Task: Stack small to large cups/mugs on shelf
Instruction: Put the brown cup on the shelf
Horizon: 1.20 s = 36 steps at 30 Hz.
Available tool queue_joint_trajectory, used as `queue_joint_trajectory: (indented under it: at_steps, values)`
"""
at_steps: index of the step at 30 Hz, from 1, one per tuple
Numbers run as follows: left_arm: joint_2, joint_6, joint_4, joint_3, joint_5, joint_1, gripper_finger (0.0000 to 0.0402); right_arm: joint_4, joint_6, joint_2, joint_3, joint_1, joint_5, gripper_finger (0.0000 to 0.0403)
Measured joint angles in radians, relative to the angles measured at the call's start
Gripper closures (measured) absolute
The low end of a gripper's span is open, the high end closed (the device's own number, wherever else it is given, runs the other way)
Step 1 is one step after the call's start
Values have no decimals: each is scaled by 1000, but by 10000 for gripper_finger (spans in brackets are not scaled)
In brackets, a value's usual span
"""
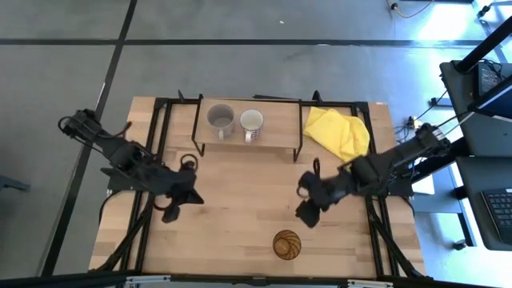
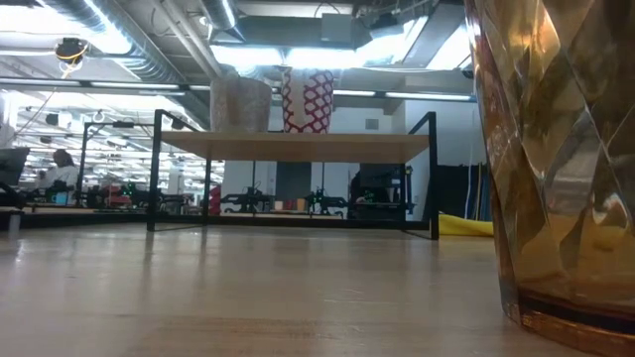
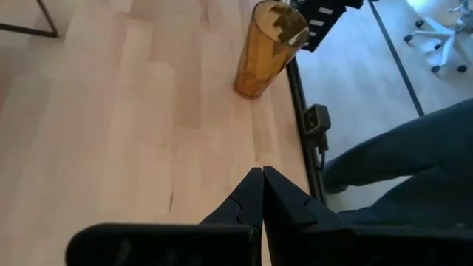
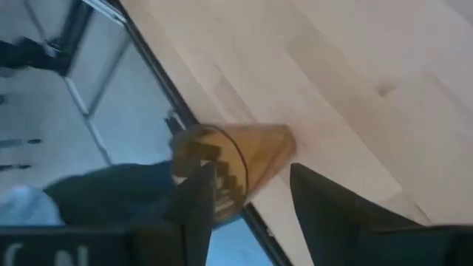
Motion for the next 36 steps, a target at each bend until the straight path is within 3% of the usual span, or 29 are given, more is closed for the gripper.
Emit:
queue_joint_trajectory:
  at_steps: [4,13,31,36]
  values:
    - [-105,-4,9,-77,-16,0,402,-44,25,84,41,82,57,237]
    - [-248,-7,16,-134,-22,28,402,-217,23,306,237,143,57,245]
    - [-273,26,-78,-136,-20,48,402,-224,61,453,263,148,57,246]
    - [-274,26,-81,-136,-20,48,401,-239,49,503,262,149,1,252]
